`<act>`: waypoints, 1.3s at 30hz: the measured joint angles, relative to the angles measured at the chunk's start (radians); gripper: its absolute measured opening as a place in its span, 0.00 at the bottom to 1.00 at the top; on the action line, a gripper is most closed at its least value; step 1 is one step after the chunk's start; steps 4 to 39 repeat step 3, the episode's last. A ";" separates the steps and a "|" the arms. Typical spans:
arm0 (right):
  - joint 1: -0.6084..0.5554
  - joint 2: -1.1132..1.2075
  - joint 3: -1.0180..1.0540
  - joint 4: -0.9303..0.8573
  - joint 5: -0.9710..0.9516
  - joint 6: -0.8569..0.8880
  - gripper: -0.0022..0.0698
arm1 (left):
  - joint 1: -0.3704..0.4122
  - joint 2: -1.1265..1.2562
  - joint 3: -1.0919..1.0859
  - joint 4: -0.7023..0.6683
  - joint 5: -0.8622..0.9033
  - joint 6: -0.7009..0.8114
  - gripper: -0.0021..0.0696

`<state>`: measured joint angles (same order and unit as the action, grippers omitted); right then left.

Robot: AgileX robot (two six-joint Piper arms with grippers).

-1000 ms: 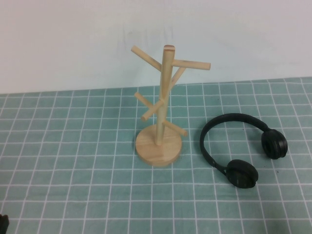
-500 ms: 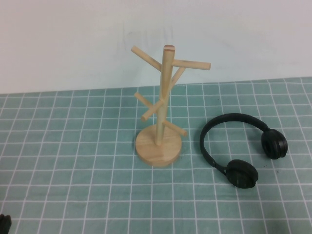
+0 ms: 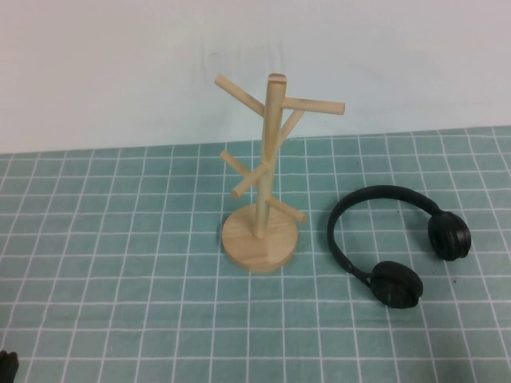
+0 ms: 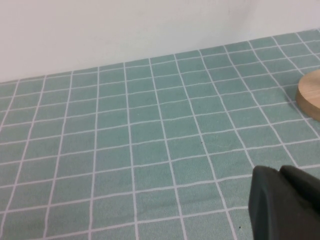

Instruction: Take out the headphones from the headphone stand

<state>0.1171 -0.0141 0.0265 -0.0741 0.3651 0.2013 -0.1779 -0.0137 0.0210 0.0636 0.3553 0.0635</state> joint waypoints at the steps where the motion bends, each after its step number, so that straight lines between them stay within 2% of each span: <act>1: 0.000 0.000 0.000 0.000 0.000 0.000 0.02 | 0.000 0.000 0.000 0.000 0.000 0.000 0.02; 39: 0.000 0.000 0.000 0.000 0.000 0.000 0.02 | 0.000 0.000 0.000 0.000 0.000 0.000 0.02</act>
